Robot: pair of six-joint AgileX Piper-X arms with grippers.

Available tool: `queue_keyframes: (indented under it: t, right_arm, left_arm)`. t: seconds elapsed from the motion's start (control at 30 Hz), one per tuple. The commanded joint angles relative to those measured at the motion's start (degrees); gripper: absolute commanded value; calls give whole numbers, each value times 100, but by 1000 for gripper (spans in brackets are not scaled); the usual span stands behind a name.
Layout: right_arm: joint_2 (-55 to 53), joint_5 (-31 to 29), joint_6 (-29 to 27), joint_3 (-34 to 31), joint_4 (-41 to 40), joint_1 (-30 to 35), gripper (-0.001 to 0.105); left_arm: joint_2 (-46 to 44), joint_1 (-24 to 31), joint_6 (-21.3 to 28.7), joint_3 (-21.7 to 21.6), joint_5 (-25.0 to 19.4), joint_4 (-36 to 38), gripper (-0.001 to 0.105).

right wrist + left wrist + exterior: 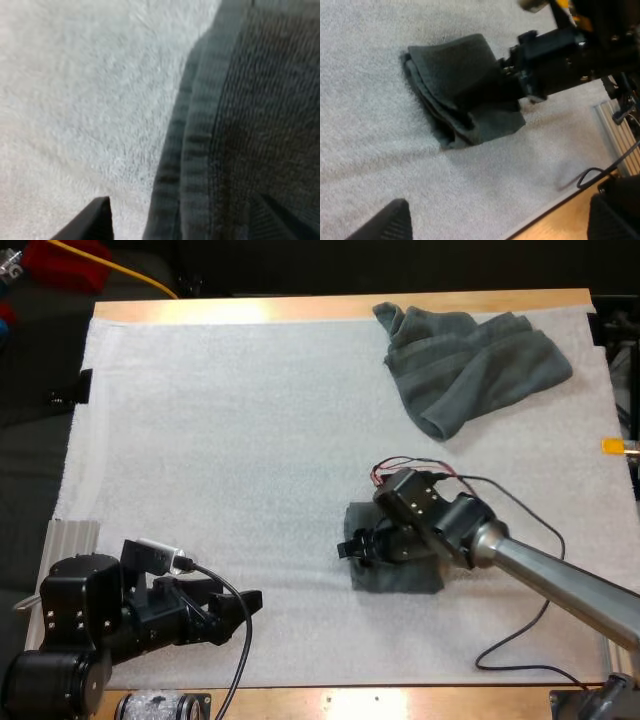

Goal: Pick towel from pile, fold and stack

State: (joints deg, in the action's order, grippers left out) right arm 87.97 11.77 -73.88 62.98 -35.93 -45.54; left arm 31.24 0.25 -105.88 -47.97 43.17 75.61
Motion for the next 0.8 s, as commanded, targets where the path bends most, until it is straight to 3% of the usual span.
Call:
queue_keyframes:
  t: [0.0, 0.23, 0.63, 0.77]
  right_arm:
    - [-175, -162, -173, 32, -237, -14, 57]
    - [-969, -940, -596, 32, -1167, -14, 57]
    - [-2370, -822, -435, 32, -1574, -14, 57]
    - [-2662, -786, -435, 32, -1573, -14, 73]
  left_arm:
    - [-20, -5, -14, -45, 86, -106, 69]
    - [-20, -5, -14, -34, 86, -285, 69]
    - [61, -5, 126, 4, 86, -427, 71]
    - [167, -5, 37, 191, 86, -664, 71]
